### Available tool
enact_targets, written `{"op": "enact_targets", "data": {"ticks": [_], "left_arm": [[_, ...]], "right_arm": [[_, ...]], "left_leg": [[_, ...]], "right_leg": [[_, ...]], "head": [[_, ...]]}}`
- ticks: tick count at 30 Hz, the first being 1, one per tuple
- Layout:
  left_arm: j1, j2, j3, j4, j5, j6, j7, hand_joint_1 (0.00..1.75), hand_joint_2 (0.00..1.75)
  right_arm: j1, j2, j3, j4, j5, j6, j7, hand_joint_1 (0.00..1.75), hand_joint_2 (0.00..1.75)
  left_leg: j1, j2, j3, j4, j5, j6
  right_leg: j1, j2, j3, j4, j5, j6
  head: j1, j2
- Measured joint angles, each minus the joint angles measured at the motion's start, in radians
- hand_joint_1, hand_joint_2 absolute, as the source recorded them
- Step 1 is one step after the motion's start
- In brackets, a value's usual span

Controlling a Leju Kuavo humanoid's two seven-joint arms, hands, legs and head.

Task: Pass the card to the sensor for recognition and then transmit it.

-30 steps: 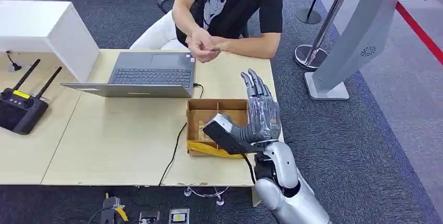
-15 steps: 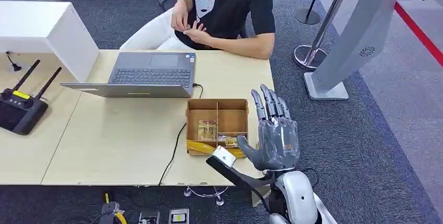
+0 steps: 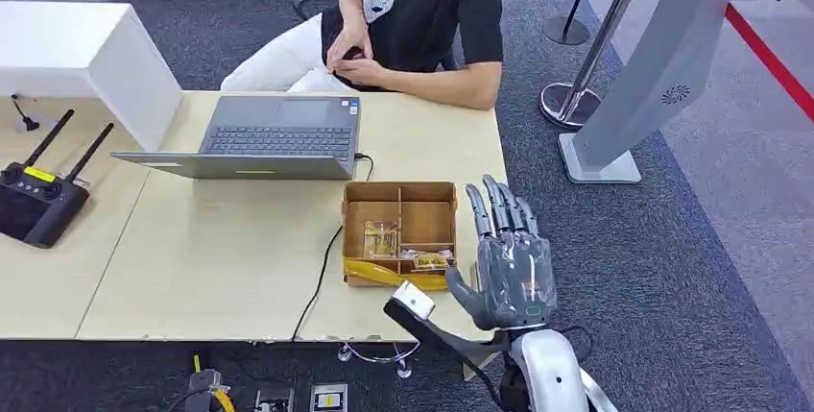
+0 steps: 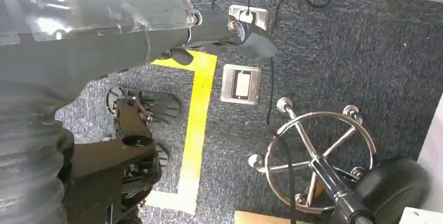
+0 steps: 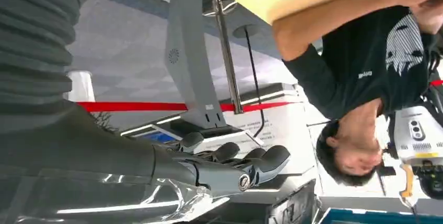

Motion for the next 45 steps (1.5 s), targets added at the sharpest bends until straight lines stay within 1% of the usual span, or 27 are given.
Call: {"op": "enact_targets", "data": {"ticks": [2,5,8,12,16,20,24,27,32,40,45], "left_arm": [[-0.001,0.0,0.0,-0.001,-0.005,0.002,0.008,0.0,1.75],[-0.001,0.0,0.0,-0.005,-0.011,0.001,0.015,0.0,1.75],[-0.002,0.001,0.0,-0.005,-0.013,0.001,0.016,0.0,1.75],[-0.006,0.002,0.0,-0.005,-0.015,0.001,0.024,0.0,1.75],[-0.006,0.008,0.003,-0.005,-0.013,0.004,0.027,0.0,1.75],[0.0,0.02,0.01,-0.005,-0.009,0.007,0.032,0.0,1.75],[0.008,0.027,0.021,-0.005,-0.003,0.011,0.033,0.0,1.75],[0.016,0.032,0.032,-0.005,0.008,0.024,0.032,0.0,1.75],[0.043,0.035,0.053,-0.005,0.018,0.034,0.016,0.0,1.75],[0.071,0.039,0.076,-0.005,0.019,0.036,0.004,0.0,1.75],[0.078,0.04,0.084,-0.005,0.018,0.037,0.001,0.0,1.75]], "right_arm": [[-0.008,0.0,0.007,0.033,-0.008,-0.013,0.012,0.0,1.75],[-0.016,-0.001,0.011,0.082,-0.014,-0.041,0.013,0.0,1.75],[-0.021,-0.001,0.014,0.11,-0.02,-0.055,0.013,0.0,1.75],[-0.039,0.003,0.019,0.174,-0.036,-0.118,0.009,0.0,1.75],[-0.061,0.023,0.022,0.256,-0.045,-0.168,0.004,0.0,1.75],[-0.083,0.056,0.029,0.337,-0.046,-0.206,-0.001,0.0,1.75],[-0.096,0.08,0.036,0.395,-0.051,-0.217,-0.011,0.0,1.75],[-0.117,0.104,0.038,0.451,-0.071,-0.219,-0.042,0.0,1.75],[-0.139,0.133,0.051,0.512,-0.075,-0.217,-0.058,0.0,1.75],[-0.14,0.141,0.064,0.528,-0.055,-0.213,-0.047,0.0,1.75],[-0.139,0.141,0.067,0.525,-0.04,-0.18,-0.038,0.0,1.75]], "left_leg": [[0.0,0.0,0.0,0.0,0.0,0.0],[0.0,0.0,0.0,0.0,0.0,0.0],[0.0,0.0,0.0,0.0,0.0,0.0],[0.0,0.0,0.0,0.0,0.0,0.0],[0.0,0.0,0.0,0.0,0.0,0.0],[0.0,-0.001,0.0,0.0,0.0,0.0],[0.0,-0.001,-0.001,0.0,0.0,0.0],[0.0,0.0,0.0,0.0,0.0,0.0],[0.0,-0.001,0.0,0.0,0.0,0.0],[0.0,-0.001,0.0,0.0,0.0,0.0],[0.0,0.0,0.0,0.0,0.0,0.0]], "right_leg": [[0.0,0.0,0.0,0.0,0.0,0.0],[0.0,0.0,0.0,0.0,0.0,0.0],[0.0,0.0,0.0,0.0,0.0,0.0],[0.0,0.0,0.0,0.0,0.0,0.0],[0.0,0.0,0.0,0.0,0.0,0.0],[0.0,0.0,0.0,0.001,0.0,0.0],[0.0,0.0,0.0,0.001,0.0,0.0],[0.0,0.0,0.0,0.001,0.0,0.0],[0.0,0.0,0.0,0.001,0.0,0.0],[0.0,0.0,0.0,0.001,0.0,0.0],[0.0,0.0,0.0,0.001,0.0,0.0]], "head": [[0.0,0.0],[0.0,0.0],[0.0,0.0],[0.0,0.0],[0.0,0.0],[0.0,0.0],[0.0,0.0],[0.0,0.0],[0.0,0.0],[0.0,0.0],[0.0,0.0]]}}
